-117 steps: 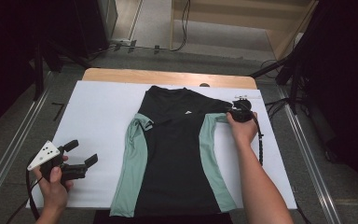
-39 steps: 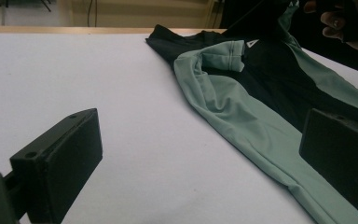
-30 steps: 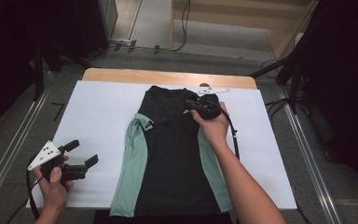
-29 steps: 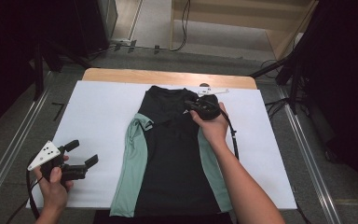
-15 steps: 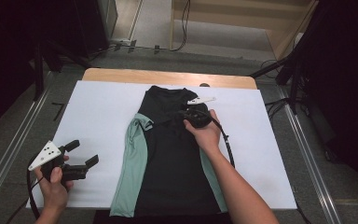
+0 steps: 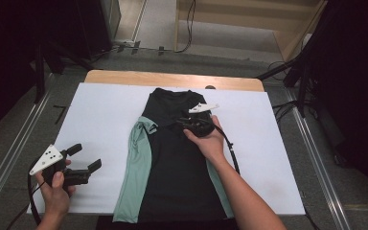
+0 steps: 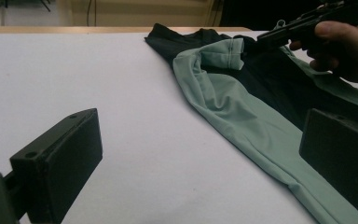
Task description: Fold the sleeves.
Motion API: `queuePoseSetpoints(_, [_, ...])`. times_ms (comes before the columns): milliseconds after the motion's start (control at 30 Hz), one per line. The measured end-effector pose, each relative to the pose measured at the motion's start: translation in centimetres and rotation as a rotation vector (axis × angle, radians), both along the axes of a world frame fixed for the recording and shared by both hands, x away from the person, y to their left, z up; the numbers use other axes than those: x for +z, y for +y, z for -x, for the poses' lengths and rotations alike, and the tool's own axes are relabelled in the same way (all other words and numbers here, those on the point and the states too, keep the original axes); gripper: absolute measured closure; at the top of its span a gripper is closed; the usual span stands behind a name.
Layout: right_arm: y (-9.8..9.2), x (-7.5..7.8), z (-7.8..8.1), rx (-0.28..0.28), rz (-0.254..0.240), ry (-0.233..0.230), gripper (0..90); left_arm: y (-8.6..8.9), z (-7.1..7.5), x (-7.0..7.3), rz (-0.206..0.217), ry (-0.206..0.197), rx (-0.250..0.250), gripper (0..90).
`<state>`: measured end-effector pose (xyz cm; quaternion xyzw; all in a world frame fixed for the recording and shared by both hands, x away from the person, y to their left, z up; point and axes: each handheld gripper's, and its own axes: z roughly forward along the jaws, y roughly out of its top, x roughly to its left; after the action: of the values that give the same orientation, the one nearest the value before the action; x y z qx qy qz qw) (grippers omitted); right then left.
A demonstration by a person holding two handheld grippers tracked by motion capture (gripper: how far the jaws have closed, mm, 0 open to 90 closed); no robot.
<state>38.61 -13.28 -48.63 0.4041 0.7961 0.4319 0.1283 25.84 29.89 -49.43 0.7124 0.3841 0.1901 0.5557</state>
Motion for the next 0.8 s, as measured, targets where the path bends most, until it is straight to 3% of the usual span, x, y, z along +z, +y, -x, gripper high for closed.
queuePoseSetpoints(200, [-1.4,1.9,0.5,-0.045,-0.072,-0.042,65.9,-0.1,0.0,0.0,-0.001,0.0,0.001,0.0])
queuePoseSetpoints(533, [-6.1,3.8,0.5,-0.192,-0.088,-0.102,55.3,-0.1,0.0,0.0,-0.009,0.001,0.002,0.0])
queuePoseSetpoints(633, [-7.0,3.6,0.4,-0.217,-0.089,-0.091,50.0,-0.1,0.0,0.0,-0.01,0.002,0.003,0.0])
queuePoseSetpoints(800, [-7.0,2.6,-0.1,-0.21,-0.038,-0.036,47.9,-0.1,0.0,0.0,-0.008,0.002,0.005,0.0])
